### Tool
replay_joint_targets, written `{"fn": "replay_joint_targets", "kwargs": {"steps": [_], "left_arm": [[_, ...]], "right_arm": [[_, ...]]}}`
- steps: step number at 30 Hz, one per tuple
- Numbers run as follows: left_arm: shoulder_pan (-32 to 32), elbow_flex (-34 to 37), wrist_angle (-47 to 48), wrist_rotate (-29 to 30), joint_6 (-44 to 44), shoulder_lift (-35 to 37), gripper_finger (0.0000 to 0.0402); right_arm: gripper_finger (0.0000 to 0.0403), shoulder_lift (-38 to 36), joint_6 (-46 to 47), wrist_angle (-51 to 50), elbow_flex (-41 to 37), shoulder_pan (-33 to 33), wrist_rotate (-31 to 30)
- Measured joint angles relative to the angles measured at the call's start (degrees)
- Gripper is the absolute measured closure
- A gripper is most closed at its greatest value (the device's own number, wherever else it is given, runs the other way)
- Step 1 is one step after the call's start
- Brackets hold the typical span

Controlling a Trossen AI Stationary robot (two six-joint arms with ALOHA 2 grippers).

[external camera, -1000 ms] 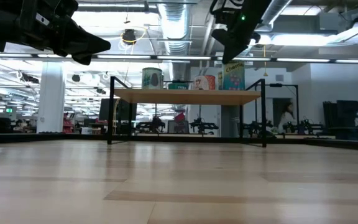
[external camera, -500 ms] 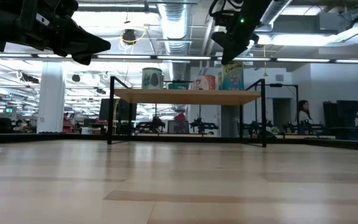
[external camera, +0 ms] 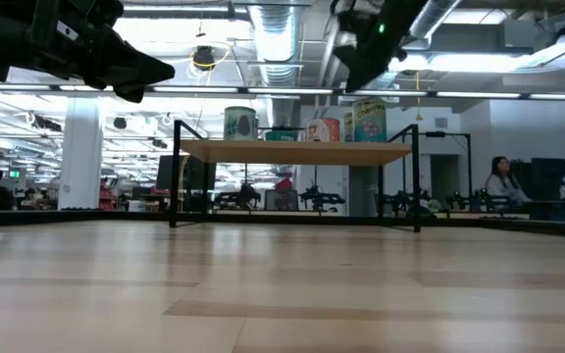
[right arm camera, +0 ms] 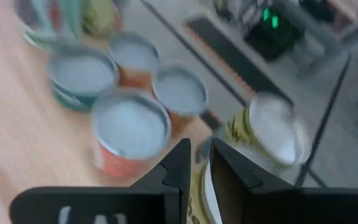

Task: Pick and place cans onto a shelf
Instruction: Return to Home Position

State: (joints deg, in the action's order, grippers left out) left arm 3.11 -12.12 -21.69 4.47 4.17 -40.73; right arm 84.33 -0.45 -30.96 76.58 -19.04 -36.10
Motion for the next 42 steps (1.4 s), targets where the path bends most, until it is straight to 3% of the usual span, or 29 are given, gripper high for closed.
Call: {"fn": "replay_joint_targets", "kwargs": {"steps": [7, 11, 17, 22, 28, 37, 42], "left_arm": [[0.00, 0.00, 0.72, -0.27, -0.31, 0.00, 0.0401], [0.02, 0.01, 1.41, -0.70, -0.85, 0.00, 0.0401], [0.00, 0.00, 1.33, -0.68, -0.84, 0.00, 0.0401], [0.02, 0.00, 0.84, -0.66, -0.79, 0.00, 0.0401], [0.01, 0.00, -0.35, -0.66, -0.46, 0.02, 0.0401], [0.02, 0.00, -0.34, -0.64, -0.54, 0.02, 0.0401], [0.02, 0.00, -1.13, -0.78, -0.08, 0.83, 0.0401]], "right_arm": [[0.0337, -6.76, -5.34, -3.26, -0.92, 4.84, -0.44], [0.0388, -13.24, -3.47, -3.36, -8.10, 4.08, -0.29], [0.0391, -20.34, 0.76, -0.05, -20.47, -0.10, 7.16], [0.0396, -20.76, 0.69, 7.21, -26.38, -6.02, 10.90], [0.0398, -18.22, 0.24, 13.17, -27.54, -9.31, 14.50], [0.0393, -15.74, -0.33, 14.82, -27.52, -8.95, 15.32], [0.0397, -18.69, -2.54, 14.44, -27.54, -5.21, 15.18]]}}
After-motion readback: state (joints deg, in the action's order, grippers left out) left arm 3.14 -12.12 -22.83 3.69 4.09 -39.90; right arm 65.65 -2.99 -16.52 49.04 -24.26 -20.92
